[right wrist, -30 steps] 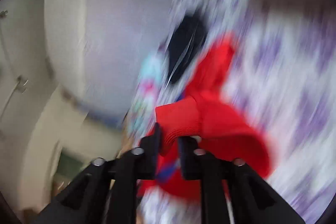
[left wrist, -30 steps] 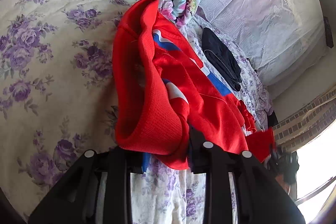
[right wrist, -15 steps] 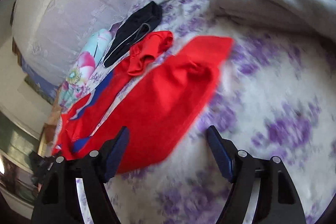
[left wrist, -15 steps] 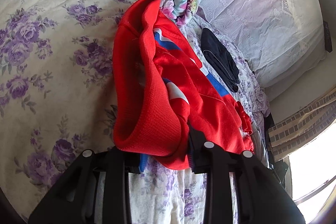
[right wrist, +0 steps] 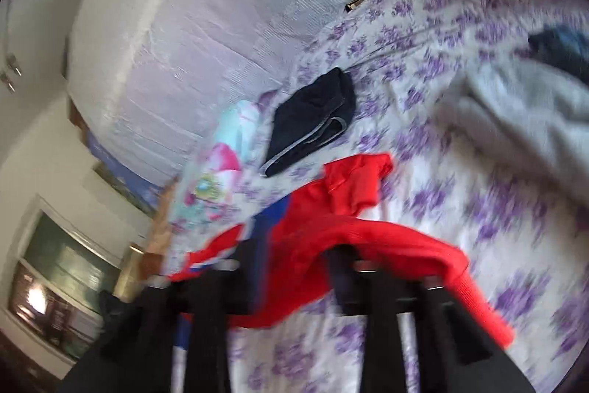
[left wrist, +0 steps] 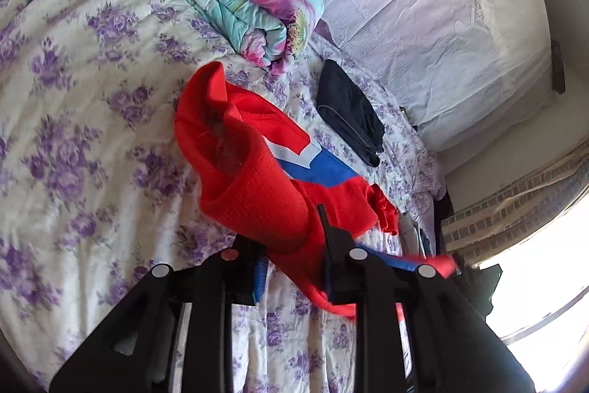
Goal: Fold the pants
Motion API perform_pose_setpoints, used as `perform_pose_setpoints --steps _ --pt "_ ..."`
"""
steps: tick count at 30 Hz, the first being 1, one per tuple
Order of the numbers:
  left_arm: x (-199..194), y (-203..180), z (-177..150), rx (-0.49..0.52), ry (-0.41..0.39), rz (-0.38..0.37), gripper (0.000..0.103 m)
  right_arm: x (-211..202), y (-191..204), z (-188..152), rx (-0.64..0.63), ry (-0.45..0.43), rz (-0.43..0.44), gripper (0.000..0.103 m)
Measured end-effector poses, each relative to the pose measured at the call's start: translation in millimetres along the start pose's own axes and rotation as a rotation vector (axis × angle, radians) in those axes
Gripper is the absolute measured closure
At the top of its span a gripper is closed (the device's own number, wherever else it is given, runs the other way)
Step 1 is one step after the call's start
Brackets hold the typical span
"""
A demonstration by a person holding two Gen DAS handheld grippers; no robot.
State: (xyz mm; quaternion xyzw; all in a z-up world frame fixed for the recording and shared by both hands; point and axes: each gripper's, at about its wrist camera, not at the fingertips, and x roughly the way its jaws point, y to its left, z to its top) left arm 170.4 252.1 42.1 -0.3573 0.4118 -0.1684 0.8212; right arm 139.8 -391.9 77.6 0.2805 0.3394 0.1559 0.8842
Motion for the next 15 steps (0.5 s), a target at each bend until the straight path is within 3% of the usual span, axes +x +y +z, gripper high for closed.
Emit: perform_pose_setpoints --steps 1,3,6,8,10,12,15 --pt "4 3 1 0.006 0.014 0.021 0.081 9 1 7 -0.041 0.0 -0.074 0.032" --pt "14 19 -10 -0.032 0.04 0.082 0.08 17 -7 4 -0.05 -0.009 -0.17 0.032" --pt "30 51 -33 -0.065 0.096 0.08 0.079 14 -33 -25 0.044 0.04 -0.047 0.032" --pt "34 70 -40 -0.108 0.104 0.06 0.078 5 -51 -46 0.09 0.046 -0.037 0.032" --pt "34 85 -41 -0.154 0.102 -0.01 0.076 1 -67 -58 0.109 0.065 -0.057 0.032" --pt "34 87 -39 -0.157 0.099 -0.027 0.076 0 -84 -57 0.175 0.079 -0.05 0.033" --pt "33 78 -43 -0.087 0.069 0.031 0.074 9 -86 -43 0.227 0.06 -0.001 0.034"
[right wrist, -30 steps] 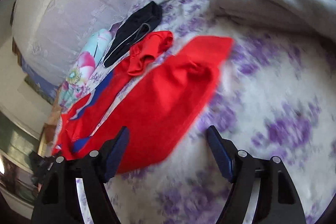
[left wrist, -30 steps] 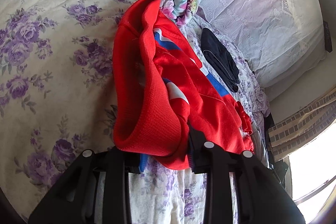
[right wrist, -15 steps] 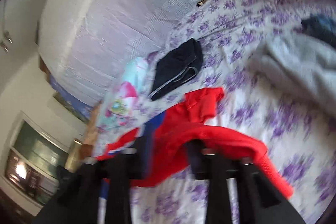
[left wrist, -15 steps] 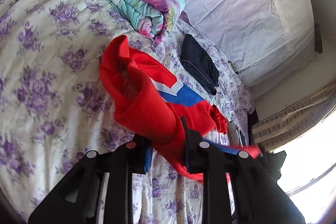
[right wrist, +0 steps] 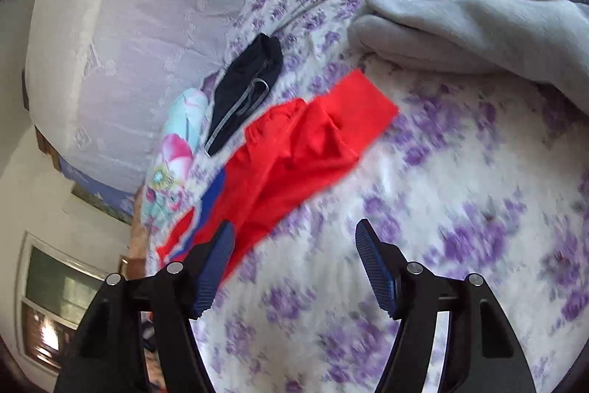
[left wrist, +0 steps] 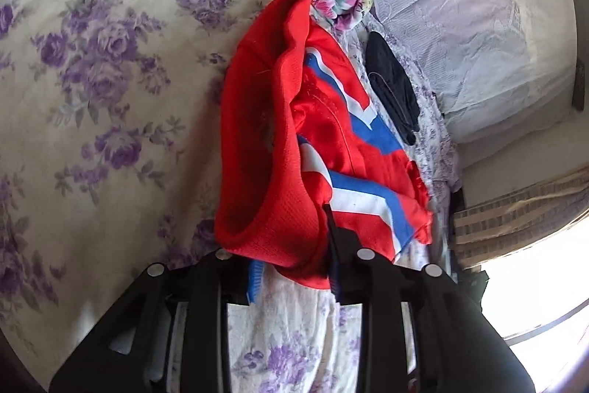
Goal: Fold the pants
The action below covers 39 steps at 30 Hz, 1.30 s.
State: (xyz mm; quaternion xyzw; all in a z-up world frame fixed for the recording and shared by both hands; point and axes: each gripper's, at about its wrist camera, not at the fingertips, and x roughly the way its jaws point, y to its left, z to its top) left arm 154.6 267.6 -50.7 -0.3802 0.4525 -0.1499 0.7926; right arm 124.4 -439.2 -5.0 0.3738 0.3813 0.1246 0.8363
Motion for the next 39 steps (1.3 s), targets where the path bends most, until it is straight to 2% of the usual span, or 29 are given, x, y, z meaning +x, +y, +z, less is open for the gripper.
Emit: perform_pose_setpoints --steps 3,7,8,9,11,12,13,15,17,20,22,24,27,29,30,31,34,35,36,37,38,39 --pt "0 -2 -4 0.037 -0.033 0.014 0.073 24 16 18 -0.005 0.009 0.0 0.036" --pt "0 12 -4 -0.005 -0.047 -0.075 0.072 78 28 34 0.083 0.088 -0.009 0.06" --pt "1 14 -5 -0.01 -0.048 -0.09 0.072 94 28 38 0.108 0.103 -0.032 0.065" --pt "1 16 -5 -0.013 -0.047 -0.104 0.071 104 27 39 0.125 0.11 -0.059 0.074" --pt "1 15 -5 -0.007 -0.045 -0.103 0.071 121 16 40 0.19 0.118 -0.088 0.077" --pt "1 14 -4 0.004 -0.043 -0.094 0.071 126 10 40 0.229 0.118 -0.078 0.081" --pt "1 13 -4 0.008 -0.041 -0.088 0.071 127 7 39 0.248 0.113 -0.064 0.089" --pt "3 9 -3 0.007 -0.032 -0.076 0.072 119 9 34 0.231 0.075 -0.038 0.094" --pt "2 2 1 0.008 -0.024 -0.054 0.076 95 25 27 0.145 0.027 -0.015 0.095" --pt "-17 -15 4 0.057 -0.05 -0.021 0.08 41 47 10 0.034 -0.024 0.063 0.095" --pt "-42 -26 3 0.09 -0.075 -0.057 0.081 -3 52 -15 -0.037 -0.048 0.099 0.095" --pt "-59 -26 0 0.098 -0.074 -0.096 0.081 -39 44 -49 -0.095 -0.054 0.087 0.095" --pt "-67 -8 -9 0.071 -0.027 -0.129 0.081 -60 6 -102 -0.085 0.028 0.037 0.095" --pt "-62 8 -17 0.05 0.004 -0.097 0.081 -52 -23 -134 -0.024 0.141 0.001 0.094" --pt "-57 18 -22 0.043 0.021 -0.048 0.08 -46 -38 -149 0.011 0.21 -0.016 0.093" --pt "-53 27 -26 0.035 0.037 -0.021 0.08 -46 -49 -157 0.046 0.236 0.006 0.098" --pt "-58 46 -34 -0.009 0.039 -0.064 0.078 -69 -45 -151 0.058 0.216 0.032 0.09" --pt "-68 47 -36 -0.013 0.02 -0.061 0.075 -80 -39 -146 0.031 0.182 0.026 0.088" --pt "-78 46 -38 -0.002 -0.01 -0.041 0.063 -93 -29 -140 -0.02 0.144 0.001 0.08" --pt "-89 45 -40 0.017 -0.05 -0.005 0.056 -103 -19 -136 -0.073 0.104 -0.031 0.075" --pt "-100 43 -42 0.037 -0.096 0.048 0.041 -112 -7 -132 -0.139 0.051 -0.076 0.072" --pt "-113 41 -44 0.05 -0.151 0.111 0.033 -114 4 -128 -0.201 0.008 -0.12 0.069"
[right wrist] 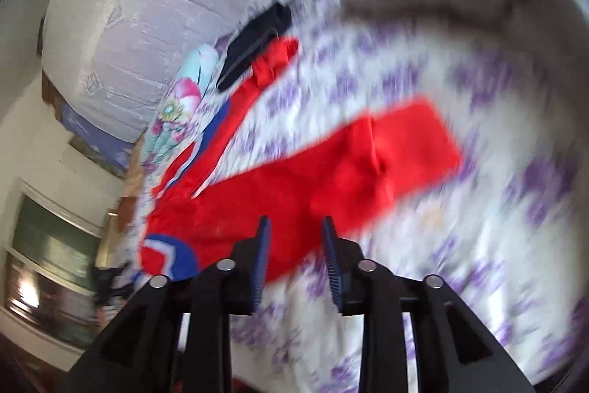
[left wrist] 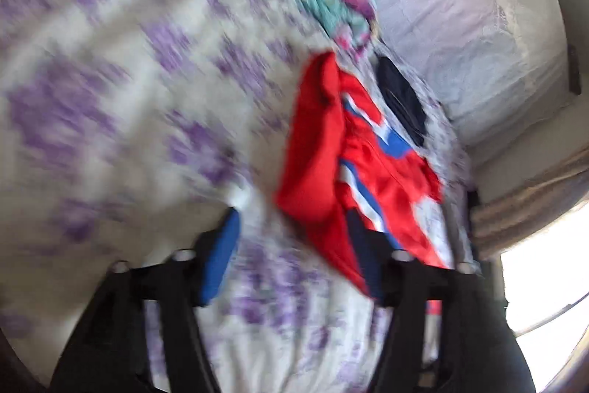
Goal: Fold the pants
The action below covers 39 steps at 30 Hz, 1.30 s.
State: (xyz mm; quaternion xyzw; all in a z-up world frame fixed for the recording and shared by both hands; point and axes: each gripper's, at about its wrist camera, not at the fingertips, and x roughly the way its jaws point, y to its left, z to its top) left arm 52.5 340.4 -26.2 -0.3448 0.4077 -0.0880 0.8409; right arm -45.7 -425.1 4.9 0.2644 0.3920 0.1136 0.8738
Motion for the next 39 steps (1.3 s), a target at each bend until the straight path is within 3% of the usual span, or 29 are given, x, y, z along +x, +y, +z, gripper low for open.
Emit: perform_pose_setpoints --steps 2,3,8,11,15,18,21,22,23,25,29,35,39 --pt "-13 -1 7 0.007 -0.064 0.095 0.032 1 24 11 -0.162 -0.074 -0.105 0.063" --pt "-13 -3 13 0.002 -0.066 0.102 0.032 12 39 18 -0.263 -0.094 -0.151 0.061" --pt "12 -30 48 0.033 -0.073 0.079 0.032 102 95 56 -0.623 -0.097 -0.302 0.06" --pt "52 -45 76 0.019 -0.042 0.061 0.032 157 121 75 -0.764 -0.09 -0.385 0.06" --pt "105 -56 98 -0.014 0.04 0.016 0.032 209 142 90 -0.845 -0.078 -0.438 0.06" --pt "141 -62 103 -0.022 0.084 0.024 0.032 242 147 100 -0.911 -0.045 -0.485 0.053" --pt "158 -61 105 -0.02 0.073 0.048 0.03 271 144 111 -0.967 -0.018 -0.551 0.055" --pt "158 -61 107 -0.013 0.064 0.042 0.029 277 142 114 -0.966 -0.015 -0.562 0.059" --pt "158 -61 108 -0.01 0.062 0.034 0.027 280 138 119 -0.952 -0.01 -0.564 0.078" --pt "158 -57 109 -0.015 0.06 0.008 0.026 281 131 135 -0.882 0.032 -0.492 0.091" --pt "160 -50 116 -0.023 0.045 -0.009 0.026 254 128 150 -0.797 0.024 -0.397 0.091" --pt "170 -65 121 0.064 0.03 0.114 0.028 149 96 179 -0.36 0.008 -0.058 0.091" --pt "174 -86 116 0.195 0.009 0.196 0.029 74 77 176 -0.179 -0.024 0.1 0.091"
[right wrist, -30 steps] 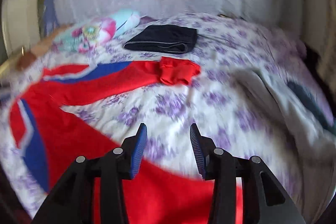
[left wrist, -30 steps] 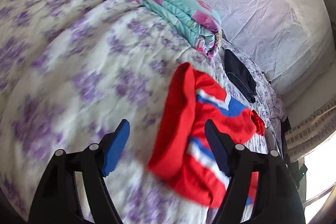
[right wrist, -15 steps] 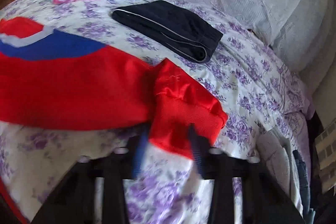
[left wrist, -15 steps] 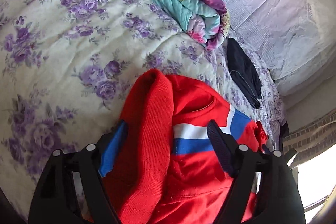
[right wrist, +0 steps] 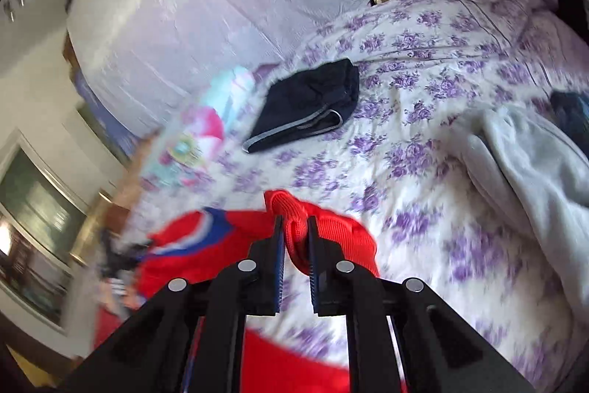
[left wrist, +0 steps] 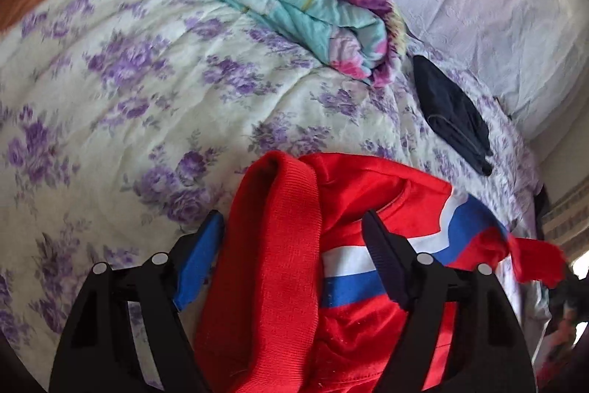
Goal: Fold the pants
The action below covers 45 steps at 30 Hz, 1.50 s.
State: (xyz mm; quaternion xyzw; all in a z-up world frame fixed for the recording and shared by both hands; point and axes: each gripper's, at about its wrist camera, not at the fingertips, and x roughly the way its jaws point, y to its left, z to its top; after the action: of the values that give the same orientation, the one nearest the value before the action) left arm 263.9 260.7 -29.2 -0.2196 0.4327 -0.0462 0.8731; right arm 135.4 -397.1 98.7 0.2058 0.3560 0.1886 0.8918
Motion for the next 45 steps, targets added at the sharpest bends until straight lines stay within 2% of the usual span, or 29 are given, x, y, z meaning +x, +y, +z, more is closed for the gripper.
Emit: perform_pose_setpoints --steps 1,2,4,6,7,8,9,10,11,12,14,16,18,20,22,26,27,29,32,36,38,40,42,43,44,45 --pt "-1 -4 -1 0.027 -0.01 0.018 0.029 -13 -1 -1 0.009 -0.017 -0.002 0.091" --pt "-1 -8 -2 0.046 -0.017 0.029 0.029 -23 -4 1 0.023 -0.033 -0.039 0.091" --pt "0 -12 -3 0.069 -0.022 0.042 0.029 -18 -17 7 0.027 -0.015 -0.162 0.09" --pt "-1 -12 -6 0.071 -0.022 0.044 0.029 8 -41 13 -0.009 0.03 -0.426 0.074" --pt "-1 -11 -7 0.065 -0.019 0.036 0.029 23 -53 15 -0.041 0.069 -0.551 0.059" --pt "-1 -8 -7 0.053 -0.014 0.024 0.029 35 -67 12 -0.069 0.09 -0.673 0.06" --pt "-1 -2 -8 0.029 -0.009 0.005 0.029 35 -72 6 -0.066 0.069 -0.696 0.06" --pt "-1 2 -8 0.009 -0.006 -0.009 0.029 30 -74 -1 -0.049 0.038 -0.651 0.06" --pt "-1 8 -7 -0.02 -0.002 -0.039 0.029 25 -73 -9 -0.032 0.023 -0.57 0.06" --pt "-1 12 -7 -0.042 0.001 -0.061 0.029 21 -70 -20 -0.019 0.032 -0.473 0.06" --pt "0 15 -7 -0.065 0.001 -0.082 0.029 13 -66 -46 0.031 0.061 -0.334 0.06" --pt "0 13 -7 -0.057 -0.003 -0.077 0.029 18 -73 -70 0.146 0.124 -0.194 0.06" --pt "-1 9 -8 -0.033 -0.007 -0.055 0.028 28 -84 -85 0.247 0.16 -0.131 0.061" --pt "0 8 -8 -0.025 -0.008 -0.045 0.028 40 -93 -93 0.323 0.168 -0.122 0.062" --pt "0 9 -8 -0.031 -0.011 -0.048 0.028 50 -100 -94 0.374 0.153 -0.108 0.062" --pt "0 13 -7 -0.048 -0.012 -0.066 0.028 68 -118 -91 0.548 0.083 0.026 0.06" --pt "0 13 -7 -0.048 -0.011 -0.068 0.028 73 -123 -89 0.563 0.078 0.043 0.061" --pt "-1 13 -7 -0.048 -0.011 -0.066 0.027 75 -117 -88 0.503 0.072 0.01 0.085" --pt "-2 14 -8 -0.055 -0.014 -0.071 0.027 54 -96 -91 0.424 0.038 0.001 0.087" --pt "-4 15 -9 -0.063 -0.026 -0.069 0.027 4 -55 -87 0.367 -0.028 0.132 0.087" --pt "-6 12 -10 -0.054 -0.035 -0.058 0.027 -15 -46 -77 0.377 -0.07 0.173 0.087" --pt "-3 8 -9 -0.035 -0.032 -0.047 0.027 -19 -45 -51 0.386 -0.119 0.147 0.087" --pt "-1 6 -8 -0.026 -0.03 -0.038 0.027 1 -65 -12 0.445 -0.144 0.072 0.08" --pt "-1 7 -8 -0.026 -0.03 -0.039 0.027 16 -84 10 0.511 -0.146 0.016 0.062" --pt "-1 9 -8 -0.031 -0.03 -0.048 0.027 25 -99 27 0.541 -0.137 -0.021 0.056" --pt "-2 11 -8 -0.04 -0.03 -0.057 0.027 33 -114 43 0.563 -0.171 -0.06 0.055"
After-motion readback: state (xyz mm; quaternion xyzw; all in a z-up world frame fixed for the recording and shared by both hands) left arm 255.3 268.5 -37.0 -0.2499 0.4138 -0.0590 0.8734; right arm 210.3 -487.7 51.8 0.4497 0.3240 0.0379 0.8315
